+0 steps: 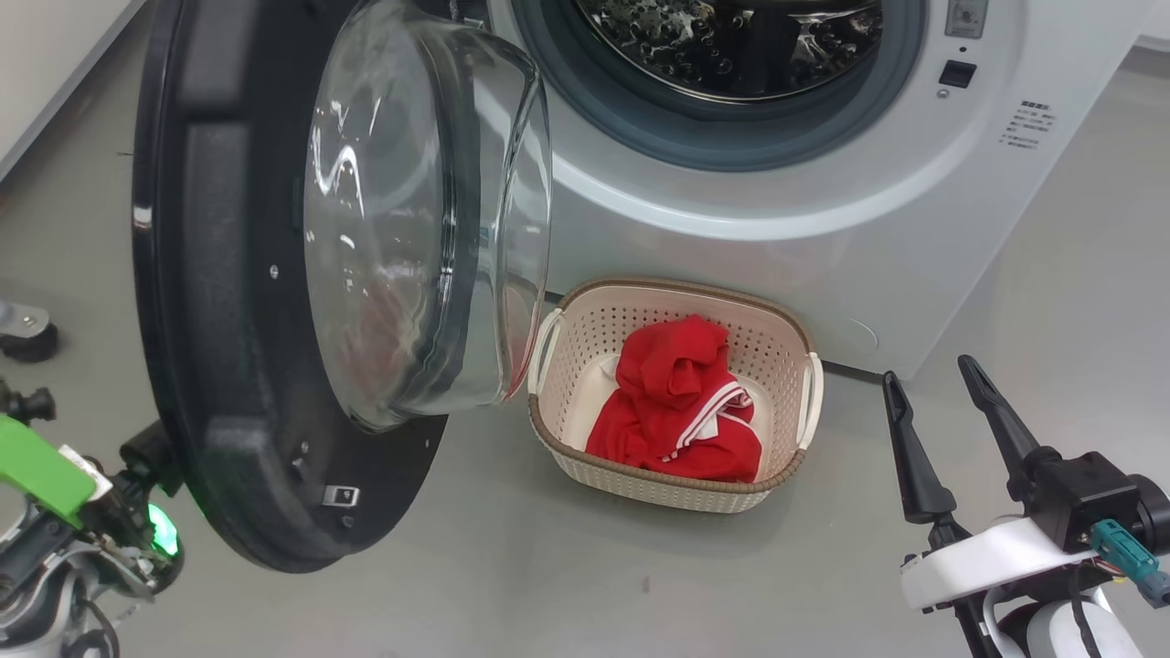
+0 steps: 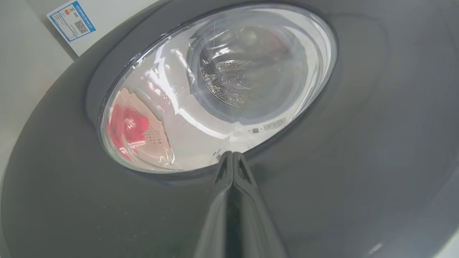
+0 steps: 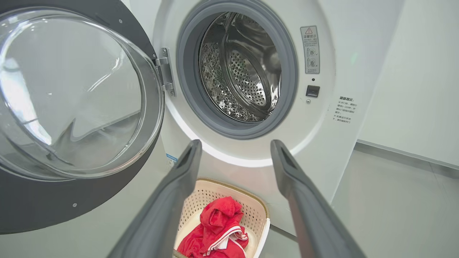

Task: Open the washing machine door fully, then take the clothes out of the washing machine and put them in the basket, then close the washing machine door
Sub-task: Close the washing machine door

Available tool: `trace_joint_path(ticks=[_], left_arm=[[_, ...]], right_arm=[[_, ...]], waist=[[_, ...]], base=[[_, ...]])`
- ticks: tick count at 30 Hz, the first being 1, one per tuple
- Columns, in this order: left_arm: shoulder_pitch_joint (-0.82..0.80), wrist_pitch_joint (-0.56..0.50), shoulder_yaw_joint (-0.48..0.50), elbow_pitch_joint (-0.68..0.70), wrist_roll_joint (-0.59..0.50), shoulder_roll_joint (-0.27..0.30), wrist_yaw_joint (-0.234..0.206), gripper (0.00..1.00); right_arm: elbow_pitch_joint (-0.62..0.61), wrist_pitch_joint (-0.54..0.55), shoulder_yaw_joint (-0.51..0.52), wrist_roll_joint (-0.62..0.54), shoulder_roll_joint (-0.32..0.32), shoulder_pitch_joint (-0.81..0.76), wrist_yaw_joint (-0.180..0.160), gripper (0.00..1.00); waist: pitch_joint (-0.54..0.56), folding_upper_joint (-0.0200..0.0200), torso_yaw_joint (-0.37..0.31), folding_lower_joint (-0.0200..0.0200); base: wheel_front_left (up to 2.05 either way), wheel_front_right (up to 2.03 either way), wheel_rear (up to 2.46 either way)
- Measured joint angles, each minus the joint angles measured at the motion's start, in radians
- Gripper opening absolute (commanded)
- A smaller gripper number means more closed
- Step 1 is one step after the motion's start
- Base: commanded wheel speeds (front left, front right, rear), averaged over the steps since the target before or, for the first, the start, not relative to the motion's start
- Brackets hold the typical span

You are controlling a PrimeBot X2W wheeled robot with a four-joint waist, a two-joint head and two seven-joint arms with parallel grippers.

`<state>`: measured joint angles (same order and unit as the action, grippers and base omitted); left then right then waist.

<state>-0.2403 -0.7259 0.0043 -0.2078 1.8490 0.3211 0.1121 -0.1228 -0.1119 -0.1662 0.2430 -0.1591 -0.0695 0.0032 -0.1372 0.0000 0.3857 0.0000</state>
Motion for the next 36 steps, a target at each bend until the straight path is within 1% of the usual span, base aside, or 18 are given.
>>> trace_joint_path(ticks=[1,6,10,14,25,31,36], left_arm=[[0.016,-0.010,-0.002,0.020,0.010,-0.011,0.000,0.00],[0.062,-0.034,-0.009,0.059,0.021,-0.024,0.000,0.00],[0.095,-0.039,-0.006,0.090,0.050,-0.032,0.000,0.00],[0.118,-0.049,-0.008,0.123,0.054,-0.048,0.003,0.00],[0.156,-0.061,-0.044,0.197,0.047,-0.068,0.008,0.00],[0.156,-0.052,-0.069,0.212,0.041,-0.118,0.008,0.00],[0.151,-0.018,-0.069,0.195,0.022,-0.140,0.008,0.00]], right_arm=[[0.000,-0.001,0.000,0.003,0.002,0.000,-0.006,1.00],[0.000,-0.008,-0.005,0.005,0.011,0.002,-0.006,1.00],[0.000,-0.016,-0.008,0.010,0.021,0.008,-0.006,1.00],[0.000,-0.023,-0.013,0.014,0.033,0.015,-0.005,1.00],[0.015,-0.045,-0.016,0.022,0.045,0.023,-0.006,1.00],[0.036,-0.063,-0.018,0.031,0.058,0.034,-0.005,1.00],[0.051,-0.079,-0.016,0.033,0.062,0.051,-0.005,1.00]], waist=[[0.000,0.0000,-0.009,0.0000],[-0.003,0.0000,-0.035,0.0000],[-0.008,0.0000,-0.062,0.0000],[-0.014,0.0000,-0.094,0.0000],[-0.038,0.0000,-0.199,0.0000],[-0.053,0.0000,-0.257,0.0000],[-0.061,0.0000,-0.306,0.0000]], base=[[0.00,0.00,0.00],[0.00,0.00,0.00],[0.00,0.00,0.00],[0.00,0.00,0.00],[0.00,0.00,0.00],[0.00,0.00,0.00],[0.00,0.00,0.00]])
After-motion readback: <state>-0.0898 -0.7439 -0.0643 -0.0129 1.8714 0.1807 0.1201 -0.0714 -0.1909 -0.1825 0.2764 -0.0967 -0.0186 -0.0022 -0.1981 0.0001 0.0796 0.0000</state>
